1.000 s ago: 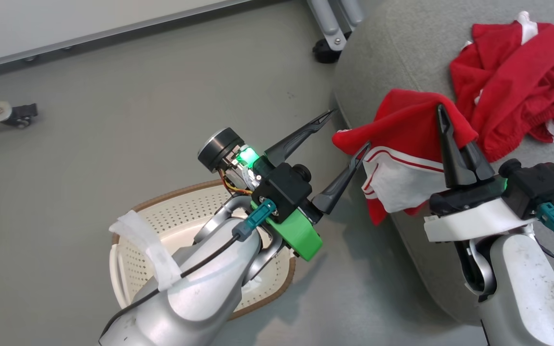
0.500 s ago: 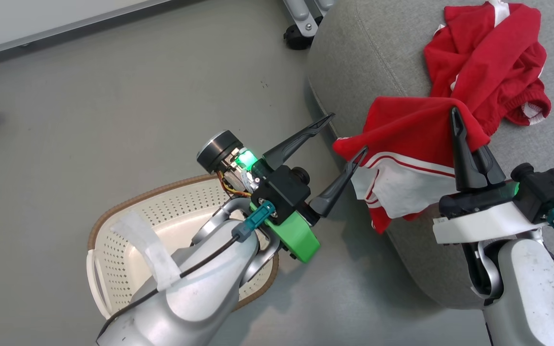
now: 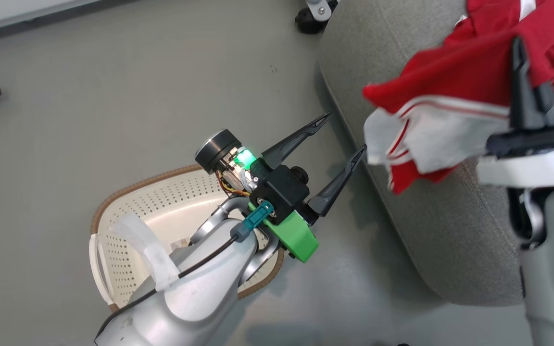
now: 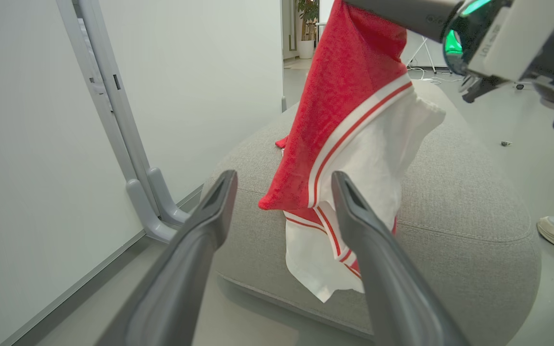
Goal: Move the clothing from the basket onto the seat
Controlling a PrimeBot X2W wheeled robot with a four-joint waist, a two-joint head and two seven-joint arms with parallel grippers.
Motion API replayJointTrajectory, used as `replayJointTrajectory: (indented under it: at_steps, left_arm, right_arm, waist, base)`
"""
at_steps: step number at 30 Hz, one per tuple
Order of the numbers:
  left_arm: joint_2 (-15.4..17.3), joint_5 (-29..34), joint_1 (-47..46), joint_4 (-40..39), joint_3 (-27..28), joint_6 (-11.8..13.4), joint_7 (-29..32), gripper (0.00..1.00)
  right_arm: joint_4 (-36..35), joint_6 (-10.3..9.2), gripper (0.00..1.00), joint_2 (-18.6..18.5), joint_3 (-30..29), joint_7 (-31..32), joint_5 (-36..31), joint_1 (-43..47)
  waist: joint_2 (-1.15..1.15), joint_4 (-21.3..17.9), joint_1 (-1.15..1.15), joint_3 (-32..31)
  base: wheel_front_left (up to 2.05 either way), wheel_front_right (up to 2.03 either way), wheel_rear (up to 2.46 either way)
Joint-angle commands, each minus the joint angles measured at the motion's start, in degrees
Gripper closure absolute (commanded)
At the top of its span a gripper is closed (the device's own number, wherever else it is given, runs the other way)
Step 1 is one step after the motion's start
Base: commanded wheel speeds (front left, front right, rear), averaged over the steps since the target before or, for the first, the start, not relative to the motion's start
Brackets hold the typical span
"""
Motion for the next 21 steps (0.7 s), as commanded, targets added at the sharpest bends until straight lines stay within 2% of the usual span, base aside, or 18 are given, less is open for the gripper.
replayJointTrajectory:
  at_steps: [1, 9, 17, 21]
  left_arm:
    - [0.6, 0.7, -0.6, -0.2, 0.1, 0.1, 0.0, 0.00]
    - [1.4, 1.2, -3.0, 0.4, -0.4, -0.1, 0.1, 0.00]
    - [1.9, 1.7, -5.7, 0.8, -1.0, -0.3, 0.1, 0.00]
    - [2.2, 2.0, -6.5, 1.0, -1.5, -0.3, 0.1, 0.00]
  right_arm:
    - [-0.9, -0.06, 1.00, -0.7, -1.1, -0.1, -0.6, -2.6]
    - [-1.5, -0.06, 1.00, -4.5, -6.7, -0.1, -0.3, -14.9]
    - [1.7, -0.06, 1.00, -13.5, -14.8, -0.1, 0.3, -27.2]
    - [6.7, -0.06, 1.00, -20.0, -17.4, -0.1, 1.2, -32.4]
  waist:
    - [0.00, 0.5, 0.00, 2.2]
    - [0.00, 0.8, 0.00, 8.9]
    - [0.00, 0.6, 0.00, 14.9]
    - [0.00, 0.2, 0.00, 16.7]
  base:
    - [0.00, 0.00, 0.00]
    - [0.00, 0.00, 0.00]
    - [0.00, 0.00, 0.00]
    - [0.00, 0.00, 0.00]
